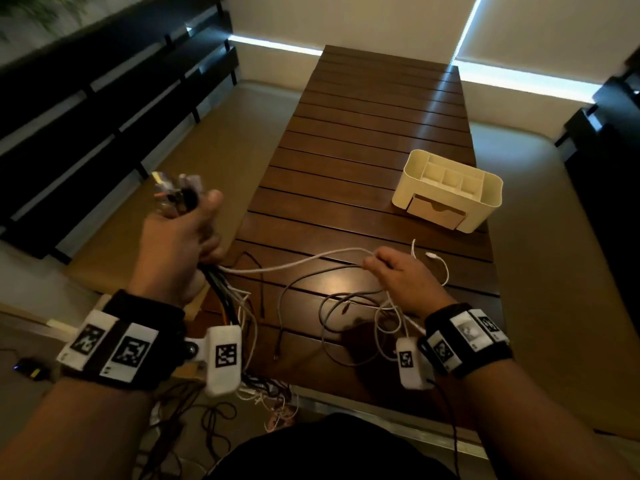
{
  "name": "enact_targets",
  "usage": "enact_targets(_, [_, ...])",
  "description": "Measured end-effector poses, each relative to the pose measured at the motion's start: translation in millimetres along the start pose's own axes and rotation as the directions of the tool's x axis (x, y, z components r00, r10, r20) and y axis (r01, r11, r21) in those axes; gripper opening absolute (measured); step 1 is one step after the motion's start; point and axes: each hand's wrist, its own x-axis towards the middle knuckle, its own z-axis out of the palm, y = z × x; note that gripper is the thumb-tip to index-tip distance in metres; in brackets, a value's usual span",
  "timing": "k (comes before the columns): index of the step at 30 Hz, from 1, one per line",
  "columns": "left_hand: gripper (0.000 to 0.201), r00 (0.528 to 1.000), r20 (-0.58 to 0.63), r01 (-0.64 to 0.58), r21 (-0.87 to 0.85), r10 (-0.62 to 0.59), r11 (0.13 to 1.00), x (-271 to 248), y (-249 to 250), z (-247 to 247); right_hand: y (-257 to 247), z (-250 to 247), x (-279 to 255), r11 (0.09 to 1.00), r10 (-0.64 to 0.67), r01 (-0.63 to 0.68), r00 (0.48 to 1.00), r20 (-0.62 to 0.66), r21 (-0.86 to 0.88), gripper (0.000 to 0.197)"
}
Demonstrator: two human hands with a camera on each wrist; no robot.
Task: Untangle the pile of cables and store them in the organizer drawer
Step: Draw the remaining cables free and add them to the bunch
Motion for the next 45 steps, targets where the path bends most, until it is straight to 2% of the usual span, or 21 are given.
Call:
enact_targets(4, [0.020, 0.984, 0.150, 0.060, 0.225, -0.095, 0.972, -18, -18, 29, -29, 7, 7, 0.987, -0.157, 0.158, 0.987, 0.045, -0.013, 0.031])
enact_targets(6, [0.019, 0.970, 0.208, 0.058, 0.309, -0.127, 0.949, -28, -24, 47, -43, 13, 9, 0.963, -0.243, 0.251, 0.966, 0.084, -0.097, 0.038])
enact_targets(8, [0.016, 0.958, 0.252, 0.035, 0.367, -0.136, 0.929, -34, -27, 59, -53, 18, 9, 0.926, -0.326, 0.338, 0.940, 0.099, -0.168, 0.036])
enact_targets(10, [0.011, 0.952, 0.281, -0.019, 0.442, -0.118, 0.897, -35, -28, 66, -58, 20, 9, 0.887, -0.418, 0.423, 0.906, 0.071, -0.184, 0.029])
enact_targets(13, [0.005, 0.945, 0.312, -0.101, 0.550, -0.092, 0.829, -30, -27, 64, -62, 17, 7, 0.866, -0.487, 0.477, 0.872, -0.040, -0.152, 0.023])
enact_targets(15, [0.006, 0.936, 0.338, -0.143, 0.615, -0.096, 0.775, -27, -26, 60, -64, 15, 6, 0.860, -0.504, 0.491, 0.859, -0.090, -0.137, 0.017])
enact_targets(17, [0.007, 0.950, 0.308, -0.160, 0.640, -0.060, 0.751, -24, -26, 54, -63, 12, 4, 0.876, -0.482, 0.476, 0.871, -0.098, -0.080, 0.012])
enact_targets(19, [0.004, 0.985, 0.175, -0.098, 0.605, -0.012, 0.790, -16, -24, 42, -55, 6, 4, 0.919, -0.392, 0.393, 0.913, -0.116, -0.008, 0.010])
enact_targets(21, [0.014, 0.999, 0.051, -0.013, 0.489, -0.014, 0.872, -9, -21, 26, -37, -4, 7, 0.961, -0.268, 0.276, 0.950, -0.159, 0.025, 0.010])
enact_targets(22, [0.016, 0.999, 0.032, 0.009, 0.454, -0.027, 0.891, -8, -20, 19, -28, -8, 10, 0.973, -0.225, 0.231, 0.958, -0.179, 0.015, 0.010])
enact_targets(24, [0.011, 0.997, 0.058, 0.010, 0.528, -0.048, 0.849, -8, -20, 11, -15, -11, 17, 0.976, -0.219, 0.213, 0.944, -0.245, -0.054, 0.008])
enact_targets(26, [0.011, 0.969, 0.181, 0.001, 0.682, -0.170, 0.732, -12, -22, 11, -11, -12, 24, 0.962, -0.273, 0.252, 0.903, -0.333, -0.105, 0.008])
enact_targets(28, [0.025, 0.913, 0.261, 0.008, 0.755, -0.312, 0.656, -15, -27, 12, -10, -14, 28, 0.944, -0.330, 0.304, 0.871, -0.365, -0.128, 0.010])
enact_targets(29, [0.028, 0.915, 0.246, 0.022, 0.760, -0.319, 0.649, -15, -26, 13, -10, -15, 29, 0.935, -0.353, 0.322, 0.866, -0.354, -0.145, 0.012])
enact_targets(32, [0.017, 0.991, 0.083, 0.013, 0.727, -0.107, 0.687, -11, -21, 10, -5, -17, 26, 0.928, -0.359, 0.319, 0.904, -0.231, -0.192, 0.013])
enact_targets(34, [0.011, 0.999, 0.036, -0.035, 0.723, 0.013, 0.690, -9, -16, 13, -5, -14, 23, 0.918, -0.353, 0.318, 0.928, -0.120, -0.238, 0.014])
enact_targets(37, [0.013, 0.982, 0.185, -0.157, 0.721, 0.032, 0.675, -13, -16, 32, -17, 0, 15, 0.882, -0.432, 0.413, 0.901, -0.034, -0.228, 0.016])
enact_targets(40, [0.004, 0.929, 0.367, -0.221, 0.659, -0.050, 0.719, -23, -25, 58, -33, 13, 11, 0.819, -0.556, 0.536, 0.830, -0.051, -0.207, 0.016])
enact_targets(41, [0.007, 0.906, 0.417, -0.233, 0.640, -0.076, 0.732, -26, -29, 64, -36, 15, 10, 0.799, -0.586, 0.563, 0.808, -0.060, -0.210, 0.016])
enact_targets(43, [0.018, 0.881, 0.466, -0.265, 0.629, -0.081, 0.731, -27, -35, 70, -39, 14, 10, 0.792, -0.599, 0.576, 0.798, -0.072, -0.205, 0.013])
enact_targets(45, [0.016, 0.890, 0.454, -0.290, 0.639, -0.044, 0.713, -24, -36, 68, -38, 11, 7, 0.808, -0.581, 0.562, 0.810, -0.077, -0.177, 0.011])
